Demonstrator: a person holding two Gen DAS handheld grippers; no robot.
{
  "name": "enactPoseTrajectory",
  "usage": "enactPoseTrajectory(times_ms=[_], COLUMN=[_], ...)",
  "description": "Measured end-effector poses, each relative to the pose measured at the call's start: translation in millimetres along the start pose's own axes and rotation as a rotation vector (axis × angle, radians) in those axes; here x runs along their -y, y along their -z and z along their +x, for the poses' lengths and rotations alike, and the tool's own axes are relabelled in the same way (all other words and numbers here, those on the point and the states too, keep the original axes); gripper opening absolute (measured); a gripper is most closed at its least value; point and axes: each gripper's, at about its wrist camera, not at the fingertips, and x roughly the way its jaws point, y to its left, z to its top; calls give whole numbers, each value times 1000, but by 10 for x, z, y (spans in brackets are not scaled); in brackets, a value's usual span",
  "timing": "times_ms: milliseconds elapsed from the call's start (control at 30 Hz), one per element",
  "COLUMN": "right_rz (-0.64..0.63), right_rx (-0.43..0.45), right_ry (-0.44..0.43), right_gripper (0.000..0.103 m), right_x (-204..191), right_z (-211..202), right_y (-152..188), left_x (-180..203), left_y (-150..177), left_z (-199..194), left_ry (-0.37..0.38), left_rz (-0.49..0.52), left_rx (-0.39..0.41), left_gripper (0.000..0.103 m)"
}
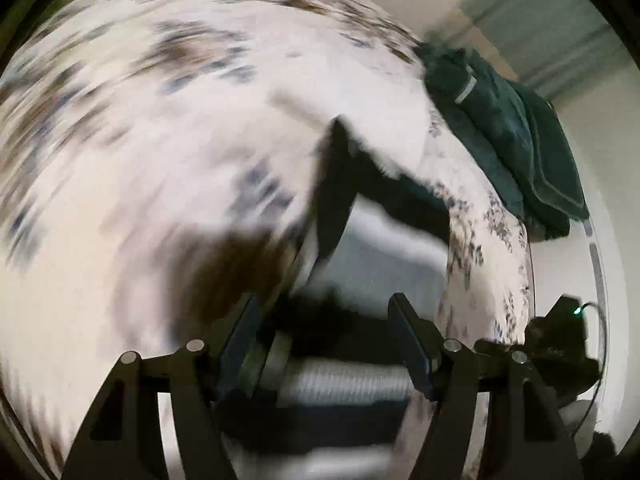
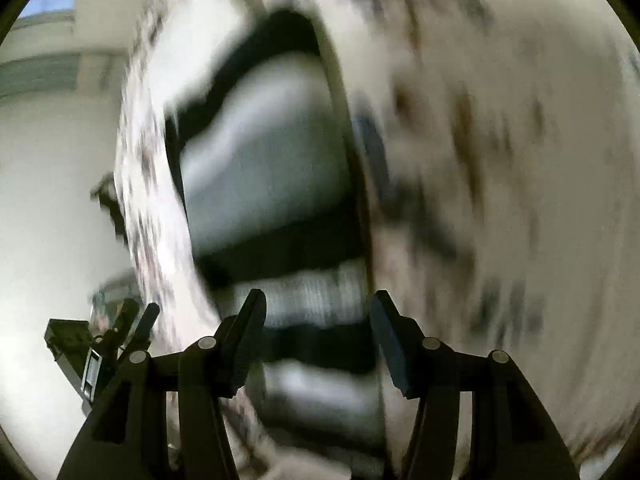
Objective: Fold small clothes
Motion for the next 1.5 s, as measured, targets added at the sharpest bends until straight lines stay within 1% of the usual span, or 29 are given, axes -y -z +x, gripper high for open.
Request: enactPoseTrajectory(times_ms=[67,167,233,267,300,333,367,400,433,467,500,567,600,633,667,700,733,800,867,900,933,967,1000,1033,1267,1367,1433,1467,1500], right_rz=[6,30,35,36,45,52,58,62,67,78,90,86,73,64,77,104,123,128,98,72,50,39,45,61,85,125,128,121,113], right_rx=[86,123,130,120,106,93,80,99,126,141,158,150,138,121,112,103,123,173,144,124,114,110,121,144,218,165,148,137,135], right_ry=[21,-26,-36,-30,-22,-18,-16,-7,14,16,20,51,68,73,53,38,24,5,11,3,33,84,102,110,189,101,72,68,66], right_gripper=[57,57,57,57,57,57,52,17,6,6,6,6,6,12,18,38,53,59,59,44,5,7,7,6,0,0,4,8,27], right_x=[-109,-210,-338,-381,-395,-352,-341,-336,-336,-323,-305,-285,-299,-323,-328,-318,-301,-242,-277,-310,-352,-430,-438,-457,-444,-333,-342,-259,-260], right_z=[1,154,337,441,533,587,662,672,679,678,667,762,788,792,779,740,667,558,648,707,756,826,829,834,906,876,819,724,665], right_y=[-555,-1125,-1403,-1542,-1638,-1732,-1821,-1833,-1846,-1840,-1833,-1912,-1932,-1942,-1954,-1973,-1984,-2045,-2188,-2225,-2262,-2315,-2331,-2366,-2720,-2779,-2717,-2684,-2598], left_x=[30,30,52,70,89,89,90,96,92,82,64,1,-3,-17,-36,-35,-38,-42,-25,-2,19,47,56,45,-21,-61,-117,-158,-200], left_y=[-461,-901,-1046,-1128,-1127,-1158,-1155,-1140,-1157,-1164,-1194,-1197,-1235,-1255,-1269,-1287,-1309,-1376,-1449,-1474,-1487,-1489,-1493,-1486,-1534,-1532,-1527,-1511,-1488], left_z=[553,1195,1360,1463,1455,1482,1475,1425,1401,1359,1378,1521,1593,1621,1607,1587,1556,1535,1586,1624,1655,1686,1703,1716,1830,1775,1683,1585,1479], left_ry=[43,96,110,121,125,133,158,167,177,195,193,195,195,205,207,202,214,226,223,219,216,196,181,178,148,173,194,215,238], left_rz=[40,70,118,155,175,192,204,223,230,231,227,225,216,193,170,160,151,131,122,133,144,165,184,197,218,187,140,114,97], left_rx=[-55,-155,-177,-179,-180,-185,-187,-171,-161,-148,-143,-205,-221,-235,-242,-241,-227,-199,-200,-199,-198,-195,-189,-196,-202,-203,-206,-199,-183], left_gripper=[65,65,62,53,17,14,14,13,13,13,13,14,18,20,35,53,58,62,62,62,61,56,21,7,7,11,30,51,59])
